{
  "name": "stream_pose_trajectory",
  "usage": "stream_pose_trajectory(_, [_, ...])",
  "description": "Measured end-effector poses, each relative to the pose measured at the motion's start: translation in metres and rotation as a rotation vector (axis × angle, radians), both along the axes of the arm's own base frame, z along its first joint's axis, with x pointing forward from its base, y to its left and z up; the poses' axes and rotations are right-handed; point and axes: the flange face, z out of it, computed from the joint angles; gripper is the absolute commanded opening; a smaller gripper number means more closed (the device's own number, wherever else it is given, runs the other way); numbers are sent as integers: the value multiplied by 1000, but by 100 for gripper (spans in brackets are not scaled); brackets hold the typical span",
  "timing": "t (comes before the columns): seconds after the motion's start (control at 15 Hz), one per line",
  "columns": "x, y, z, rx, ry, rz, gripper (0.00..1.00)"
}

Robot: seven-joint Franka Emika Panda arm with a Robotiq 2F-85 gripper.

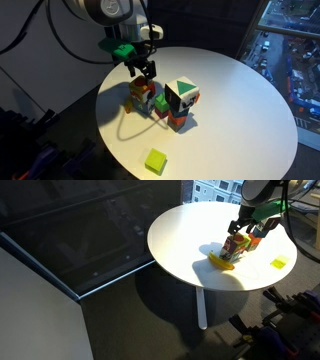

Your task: Place the soft orange block on the light green block

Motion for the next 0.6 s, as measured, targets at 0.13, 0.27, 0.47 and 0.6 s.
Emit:
stream_pose_trajectory(0.13, [0,0,-2,0,2,0,100])
stream_pose_trajectory(0.27, [0,0,-3,1,4,0,100])
stream_pose_trajectory(0.47, [0,0,-5,1,8,1,100])
stream_pose_trajectory(0.6, [0,0,-7,1,10,1,100])
